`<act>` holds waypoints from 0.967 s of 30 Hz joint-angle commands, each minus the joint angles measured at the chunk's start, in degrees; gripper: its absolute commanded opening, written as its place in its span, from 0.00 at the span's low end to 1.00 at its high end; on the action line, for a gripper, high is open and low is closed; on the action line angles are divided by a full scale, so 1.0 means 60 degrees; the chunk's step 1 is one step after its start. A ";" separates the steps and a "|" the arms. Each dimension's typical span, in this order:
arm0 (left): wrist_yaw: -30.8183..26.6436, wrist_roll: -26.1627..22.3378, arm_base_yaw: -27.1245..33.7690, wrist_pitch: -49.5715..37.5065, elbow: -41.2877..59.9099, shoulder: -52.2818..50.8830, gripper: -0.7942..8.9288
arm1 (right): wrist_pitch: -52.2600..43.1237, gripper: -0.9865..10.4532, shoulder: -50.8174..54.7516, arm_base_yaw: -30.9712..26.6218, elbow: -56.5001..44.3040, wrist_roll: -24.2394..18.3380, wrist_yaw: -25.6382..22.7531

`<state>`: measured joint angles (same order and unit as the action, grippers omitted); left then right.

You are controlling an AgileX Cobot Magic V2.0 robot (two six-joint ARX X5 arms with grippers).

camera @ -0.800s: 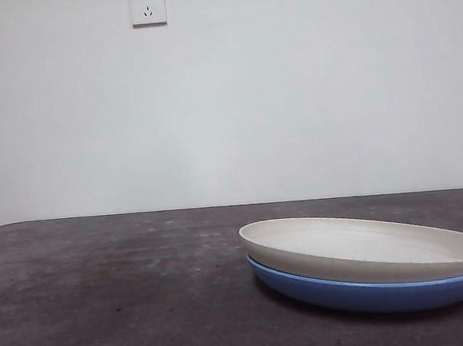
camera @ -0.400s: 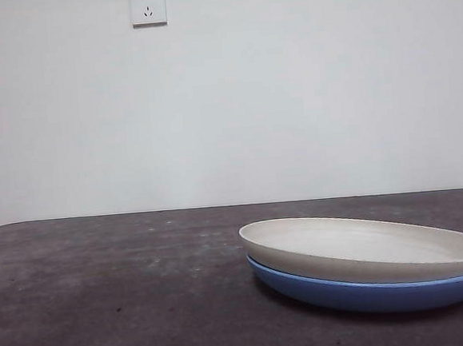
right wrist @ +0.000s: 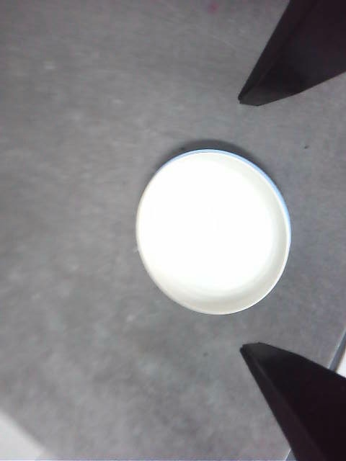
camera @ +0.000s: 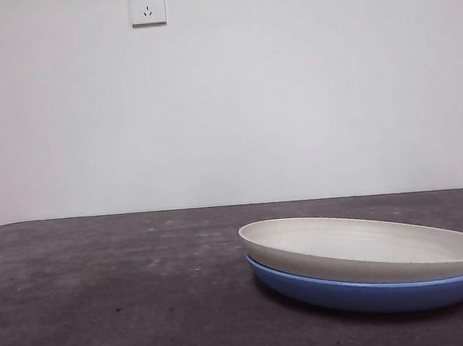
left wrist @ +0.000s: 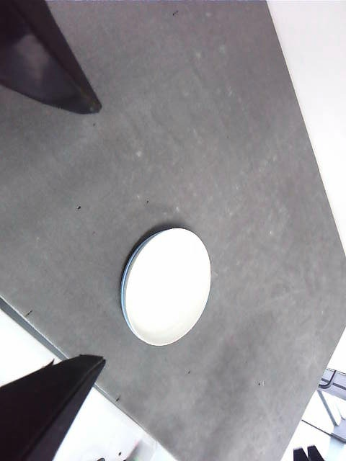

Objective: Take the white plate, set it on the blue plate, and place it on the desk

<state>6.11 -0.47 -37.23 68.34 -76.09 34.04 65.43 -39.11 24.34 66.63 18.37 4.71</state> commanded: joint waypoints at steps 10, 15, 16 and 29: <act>-0.0018 -0.0295 -0.0120 -0.0062 -0.0109 0.0033 0.73 | 0.0328 0.62 -0.3818 -0.0736 0.0164 -0.0372 0.1752; -0.0018 -0.0324 -0.0120 -0.0047 -0.0109 0.0033 0.73 | 0.0015 0.62 -0.5504 -0.1395 0.0164 -0.1217 0.2033; -0.0018 -0.0324 -0.0120 -0.0047 -0.0109 0.0033 0.73 | -0.0051 0.62 -0.5759 -0.1512 0.0164 -0.1348 0.2036; -0.0018 -0.0357 -0.0120 -0.0062 -0.0109 0.0036 0.73 | -0.1042 0.62 -0.8710 -0.2379 0.0164 -0.2342 0.2477</act>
<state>6.11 -2.07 -37.43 68.53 -76.09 34.04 59.57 -90.15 10.07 66.63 5.76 19.05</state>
